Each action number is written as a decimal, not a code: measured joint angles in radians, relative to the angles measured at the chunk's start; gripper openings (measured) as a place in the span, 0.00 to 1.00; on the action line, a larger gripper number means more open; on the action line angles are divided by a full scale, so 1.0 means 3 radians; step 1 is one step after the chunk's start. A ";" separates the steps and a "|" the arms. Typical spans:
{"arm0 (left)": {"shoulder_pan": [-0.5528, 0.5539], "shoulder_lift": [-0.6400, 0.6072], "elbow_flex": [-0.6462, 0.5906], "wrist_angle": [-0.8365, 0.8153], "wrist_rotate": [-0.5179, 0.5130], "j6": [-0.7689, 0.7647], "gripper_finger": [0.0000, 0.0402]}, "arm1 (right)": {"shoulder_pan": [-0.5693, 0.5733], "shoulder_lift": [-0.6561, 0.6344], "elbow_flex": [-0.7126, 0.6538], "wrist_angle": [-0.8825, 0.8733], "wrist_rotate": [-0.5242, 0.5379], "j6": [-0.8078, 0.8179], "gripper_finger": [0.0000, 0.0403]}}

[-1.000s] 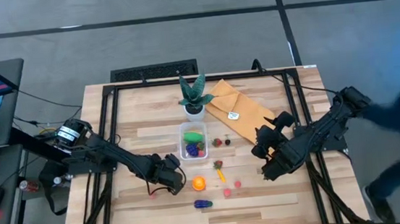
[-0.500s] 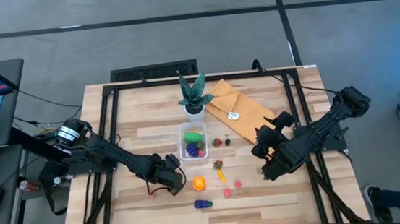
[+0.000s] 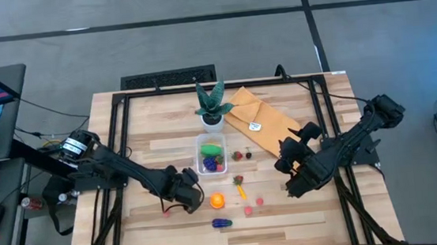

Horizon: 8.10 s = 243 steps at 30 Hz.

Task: Pick and placing Produce into tupperware
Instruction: Put the potato into the transparent bin, then put the cherry into the transparent bin

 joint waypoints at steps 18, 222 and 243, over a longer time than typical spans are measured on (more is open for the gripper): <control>0.0396 0.0000 0.0869 -0.0451 -0.0530 0.1462 0.53 | 0.0000 0.0000 0.0000 0.0048 0.0002 -0.0028 0.59; -0.2115 -0.0793 -0.0396 -0.2220 -0.3379 -0.1572 0.72 | -0.1706 0.0603 -0.1940 0.6286 -0.2633 -0.3717 0.46; -0.2115 -0.0792 -0.0396 -0.2200 -0.3364 -0.1570 0.72 | -0.1706 0.0609 -0.1944 0.6265 -0.2594 -0.3727 0.30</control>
